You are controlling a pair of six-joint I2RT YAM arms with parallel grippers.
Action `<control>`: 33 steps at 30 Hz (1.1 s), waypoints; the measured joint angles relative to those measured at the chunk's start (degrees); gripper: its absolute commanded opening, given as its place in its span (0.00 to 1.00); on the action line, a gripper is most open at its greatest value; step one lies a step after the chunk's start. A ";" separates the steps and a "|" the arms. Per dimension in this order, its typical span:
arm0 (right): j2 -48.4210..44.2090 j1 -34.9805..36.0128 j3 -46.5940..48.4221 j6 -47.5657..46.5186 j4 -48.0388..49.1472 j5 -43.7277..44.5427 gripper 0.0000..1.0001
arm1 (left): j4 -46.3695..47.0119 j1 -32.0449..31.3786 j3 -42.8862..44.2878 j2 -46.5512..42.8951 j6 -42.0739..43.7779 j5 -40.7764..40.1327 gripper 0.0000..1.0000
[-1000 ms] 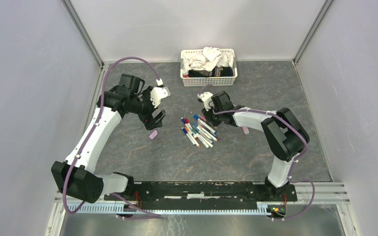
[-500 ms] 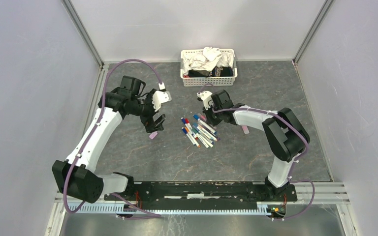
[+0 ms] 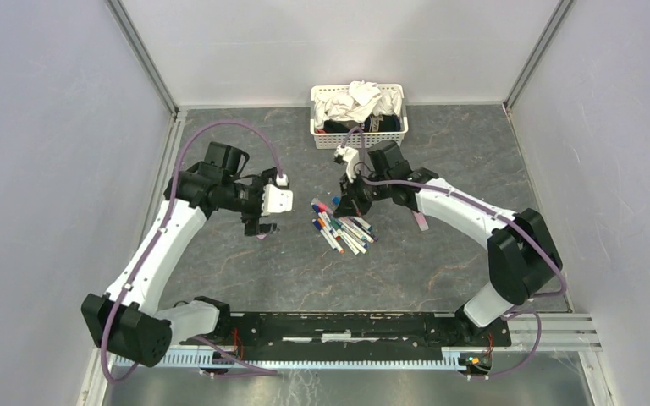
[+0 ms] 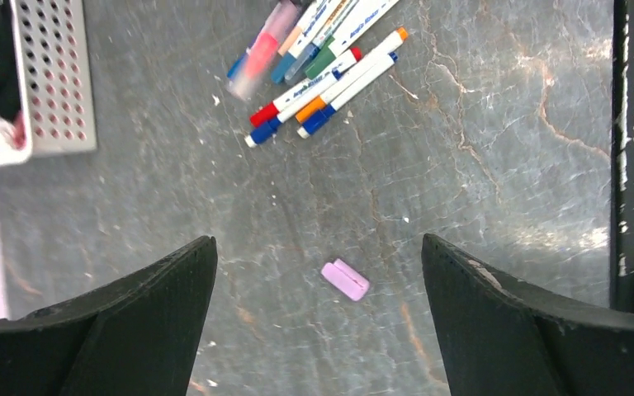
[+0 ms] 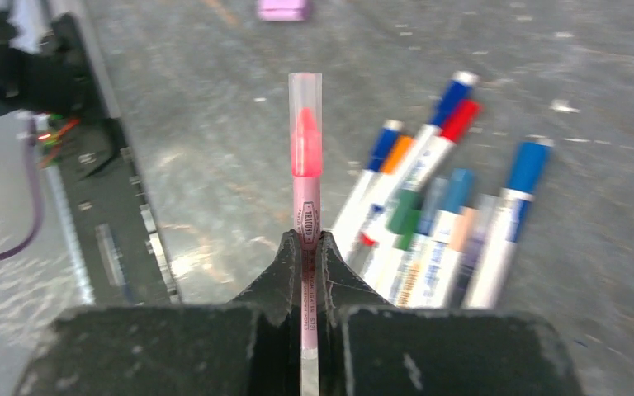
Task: Open the pen caps
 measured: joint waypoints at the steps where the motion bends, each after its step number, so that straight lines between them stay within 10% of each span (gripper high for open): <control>1: 0.00 0.61 0.09 0.66 -0.26 -1.62 0.00 | -0.09 -0.50 -0.28 -0.74 1.99 -0.07 0.95; 15: 2.29 8.37 4.39 12.20 1.84 -16.41 0.00 | 0.87 -12.46 -8.55 -8.63 20.92 -7.91 0.69; 26: 6.21 9.14 6.36 17.70 5.27 -19.34 0.00 | 7.23 -16.87 -11.26 -9.01 22.25 -13.09 0.08; 33: 7.69 9.22 6.69 20.85 7.87 -19.89 0.40 | 8.04 -17.44 -11.58 -9.01 22.45 -15.63 0.02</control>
